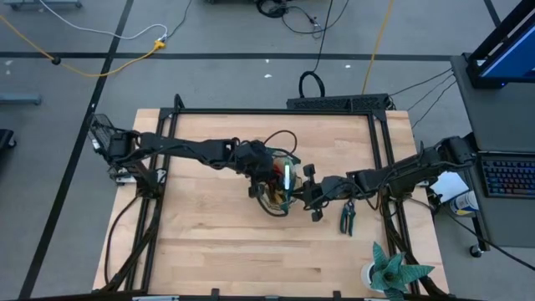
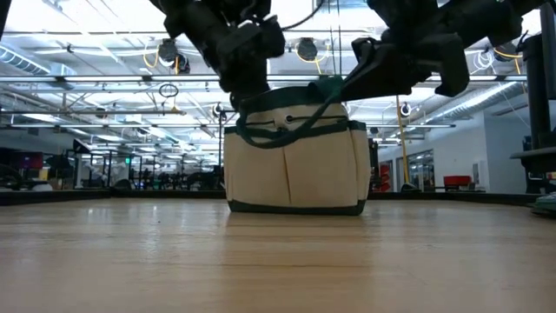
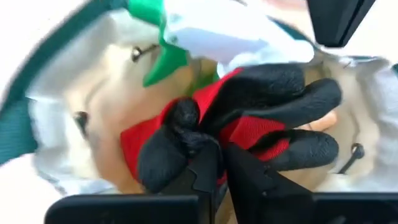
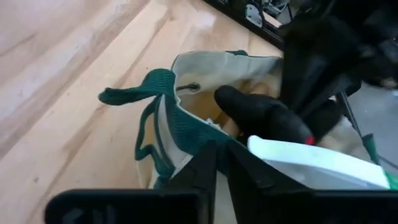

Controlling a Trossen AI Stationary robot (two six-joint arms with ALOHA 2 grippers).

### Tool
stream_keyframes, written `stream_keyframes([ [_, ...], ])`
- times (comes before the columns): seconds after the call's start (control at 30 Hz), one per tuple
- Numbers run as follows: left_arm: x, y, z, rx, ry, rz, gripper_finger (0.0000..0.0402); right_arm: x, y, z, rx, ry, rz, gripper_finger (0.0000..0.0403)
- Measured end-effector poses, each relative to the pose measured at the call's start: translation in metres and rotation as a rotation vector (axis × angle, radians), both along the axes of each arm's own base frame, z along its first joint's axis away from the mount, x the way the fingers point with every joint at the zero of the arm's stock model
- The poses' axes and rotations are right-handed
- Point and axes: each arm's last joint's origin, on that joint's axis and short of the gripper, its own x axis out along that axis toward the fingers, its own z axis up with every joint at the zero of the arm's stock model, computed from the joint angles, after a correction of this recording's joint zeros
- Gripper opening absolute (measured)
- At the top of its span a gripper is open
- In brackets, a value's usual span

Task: Pick & Place Garden tools in Gardening bag
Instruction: Put the red gloves into the brown gardening bag

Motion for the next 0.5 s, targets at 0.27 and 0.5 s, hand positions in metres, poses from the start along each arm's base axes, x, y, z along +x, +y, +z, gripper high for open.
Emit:
stream_keyframes([
  [0.27,-0.004,0.002,0.013,0.055,-0.040,0.052,0.0037,-0.001,0.005,0.001,0.130,-0.013,-0.050,0.0105],
  [0.5,-0.005,0.002,0.012,0.069,-0.034,0.062,0.0038,-0.011,0.022,0.020,0.232,-0.145,-0.151,0.0172],
])
